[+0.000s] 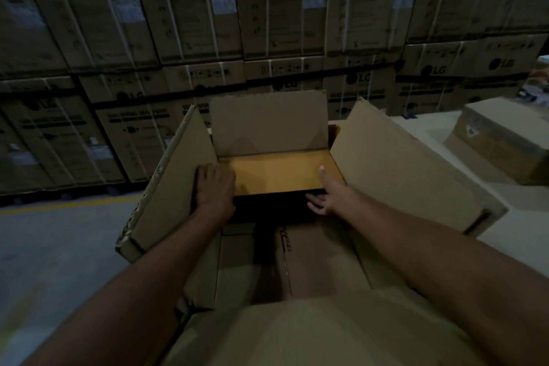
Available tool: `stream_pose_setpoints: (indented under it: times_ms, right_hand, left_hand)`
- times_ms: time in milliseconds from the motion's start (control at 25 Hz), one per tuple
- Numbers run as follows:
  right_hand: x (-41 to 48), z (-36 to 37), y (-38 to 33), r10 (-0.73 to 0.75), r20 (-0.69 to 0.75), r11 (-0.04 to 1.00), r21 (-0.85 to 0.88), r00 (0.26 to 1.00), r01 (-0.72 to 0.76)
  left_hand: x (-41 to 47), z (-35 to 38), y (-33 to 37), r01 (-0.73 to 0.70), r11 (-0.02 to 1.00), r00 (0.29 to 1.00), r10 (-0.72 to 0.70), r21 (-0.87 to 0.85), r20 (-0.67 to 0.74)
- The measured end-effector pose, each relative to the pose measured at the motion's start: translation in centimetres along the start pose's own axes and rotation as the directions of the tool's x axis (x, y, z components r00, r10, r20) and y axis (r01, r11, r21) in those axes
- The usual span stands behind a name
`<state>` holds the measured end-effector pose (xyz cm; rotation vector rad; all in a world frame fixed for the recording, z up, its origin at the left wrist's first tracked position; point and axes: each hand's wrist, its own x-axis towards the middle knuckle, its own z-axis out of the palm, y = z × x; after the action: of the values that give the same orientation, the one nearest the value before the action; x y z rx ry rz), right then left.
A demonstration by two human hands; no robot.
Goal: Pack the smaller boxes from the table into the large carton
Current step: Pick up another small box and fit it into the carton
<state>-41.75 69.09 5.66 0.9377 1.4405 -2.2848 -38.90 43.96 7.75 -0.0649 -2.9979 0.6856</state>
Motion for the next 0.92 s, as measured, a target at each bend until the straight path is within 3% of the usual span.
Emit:
stream_pose_setpoints:
  times_ms: [80,160,280,400,560,640,680,720,800,840,920]
  right_hand:
    - [1.0,0.6,-0.2,-0.099,-0.127,0.980,0.161,0.987,0.119]
    - [1.2,0.7,-0.5,-0.211,-0.244,0.967,0.089,0.947,0.239]
    - [0.7,0.6,-1.3,-0.339,-0.310,0.940,-0.064,0.888,0.336]
    - [0.3,0.9,-2.9,-0.403,-0.309,0.912,-0.049,0.862,0.408]
    - [1.6,2.8,-5.7,-0.467,-0.512,0.857,-0.058,0.721,0.513]
    - [2.5,3.3,-7.9,-0.540,-0.383,0.823,-0.055,0.750,0.565]
    - [3.1,3.1,-9.0,-0.629,-0.255,0.777,-0.172,0.735,0.605]
    - [3.6,2.7,-10.1,-0.706,-0.100,0.680,-0.371,0.701,0.632]
    - [5.9,1.3,-11.7,-0.690,0.180,0.345,-0.770,0.701,0.536]
    - [7.4,0.6,-12.4,-0.621,0.245,0.154,-0.893,0.744,0.422]
    - [9.5,0.0,-12.8,-0.478,0.287,-0.221,-0.954,0.830,0.202]
  left_hand:
    - [1.4,-0.4,-1.2,0.080,0.996,0.996,-0.079,0.040,-0.043]
    - [3.3,-1.3,-2.5,0.084,0.990,0.996,-0.080,0.110,-0.039]
    - [5.4,-2.3,-3.9,0.012,0.998,0.996,-0.017,0.061,0.083]
    - [7.1,-2.4,-4.7,-0.033,0.997,0.996,0.026,0.075,0.085]
    - [10.0,-3.4,-6.6,-0.032,0.997,0.998,0.028,0.066,0.056]
    - [11.4,-3.5,-7.4,-0.016,0.999,1.000,0.017,0.052,-0.025]
    - [12.0,-3.3,-7.6,-0.004,0.999,0.996,0.008,0.039,-0.090]
    - [12.3,-3.0,-7.6,0.014,0.999,0.991,-0.010,0.036,-0.133]
    - [12.9,-1.8,-7.3,0.056,0.995,0.991,-0.046,0.081,-0.129]
    - [13.1,-1.2,-7.1,0.065,0.988,0.994,-0.051,0.142,-0.102]
    - [13.8,0.0,-6.6,0.073,0.975,0.995,-0.056,0.211,-0.085]
